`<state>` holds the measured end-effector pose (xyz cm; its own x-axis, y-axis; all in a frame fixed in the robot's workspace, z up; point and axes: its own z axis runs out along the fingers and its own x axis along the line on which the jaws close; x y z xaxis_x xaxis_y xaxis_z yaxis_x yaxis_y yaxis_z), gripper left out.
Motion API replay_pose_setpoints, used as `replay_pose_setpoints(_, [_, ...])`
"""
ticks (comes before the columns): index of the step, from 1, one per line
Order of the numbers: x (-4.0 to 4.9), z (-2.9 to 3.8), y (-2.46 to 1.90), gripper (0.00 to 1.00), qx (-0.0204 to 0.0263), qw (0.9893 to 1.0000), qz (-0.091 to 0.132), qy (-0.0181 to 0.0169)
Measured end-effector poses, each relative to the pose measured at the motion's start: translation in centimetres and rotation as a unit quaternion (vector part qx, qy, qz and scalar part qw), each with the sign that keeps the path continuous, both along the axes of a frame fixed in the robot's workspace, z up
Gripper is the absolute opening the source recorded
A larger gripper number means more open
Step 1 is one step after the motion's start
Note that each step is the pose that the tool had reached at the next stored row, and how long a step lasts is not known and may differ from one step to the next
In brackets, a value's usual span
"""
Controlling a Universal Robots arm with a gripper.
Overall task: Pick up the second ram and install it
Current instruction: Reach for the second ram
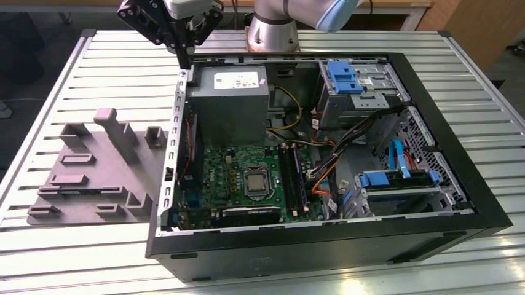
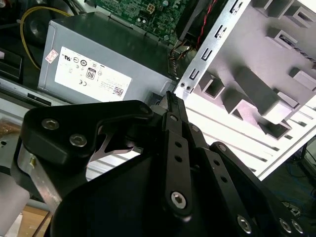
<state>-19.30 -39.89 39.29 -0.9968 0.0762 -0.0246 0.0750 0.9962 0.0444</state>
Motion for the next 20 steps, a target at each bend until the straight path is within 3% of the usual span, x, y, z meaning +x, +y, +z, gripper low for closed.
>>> replay_pose_setpoints(20, [-1.41,-0.01,0.0,0.11,0.0,1.0,0.0,0.0])
